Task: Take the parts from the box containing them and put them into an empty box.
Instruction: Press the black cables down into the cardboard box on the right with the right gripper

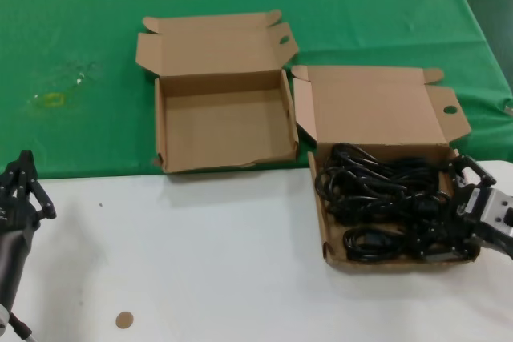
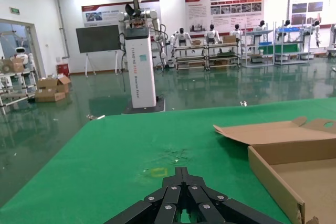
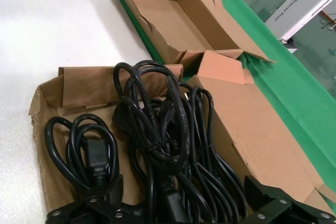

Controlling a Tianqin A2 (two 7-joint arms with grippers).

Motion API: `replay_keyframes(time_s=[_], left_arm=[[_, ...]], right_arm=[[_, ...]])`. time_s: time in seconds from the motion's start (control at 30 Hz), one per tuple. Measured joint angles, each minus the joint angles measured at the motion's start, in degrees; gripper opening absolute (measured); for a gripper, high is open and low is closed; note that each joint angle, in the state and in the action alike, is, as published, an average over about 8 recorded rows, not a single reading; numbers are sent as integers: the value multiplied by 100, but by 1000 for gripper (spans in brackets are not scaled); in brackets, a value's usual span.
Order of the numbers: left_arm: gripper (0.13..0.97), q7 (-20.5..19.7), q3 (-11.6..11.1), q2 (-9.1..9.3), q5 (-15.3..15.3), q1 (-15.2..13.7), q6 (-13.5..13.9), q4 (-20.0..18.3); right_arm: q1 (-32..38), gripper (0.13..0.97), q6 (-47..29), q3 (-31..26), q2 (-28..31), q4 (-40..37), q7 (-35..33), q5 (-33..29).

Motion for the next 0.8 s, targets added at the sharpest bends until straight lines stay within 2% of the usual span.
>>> replay_keyframes(time_s=[0.07,0.37,0.63,0.67,0.8], left_arm=[[144,0,0,0,0,0,0,0],[144,-4,0,0,1,0,0,0],[144,-4,0,0,2,0,0,0],[144,-3,0,0,2,0,0,0],[144,-3,0,0,2,0,0,0]], right_arm=[[-26,877,-93,101,-86,-17,27,-125],[-129,727,-462,524,-414,-37,108,-580],[-229,511,-719,877,-603,-51,58,-760],[-243,511,-744,914,-618,-52,47,-770],[-303,418,-836,1061,-672,-49,3,-800]])
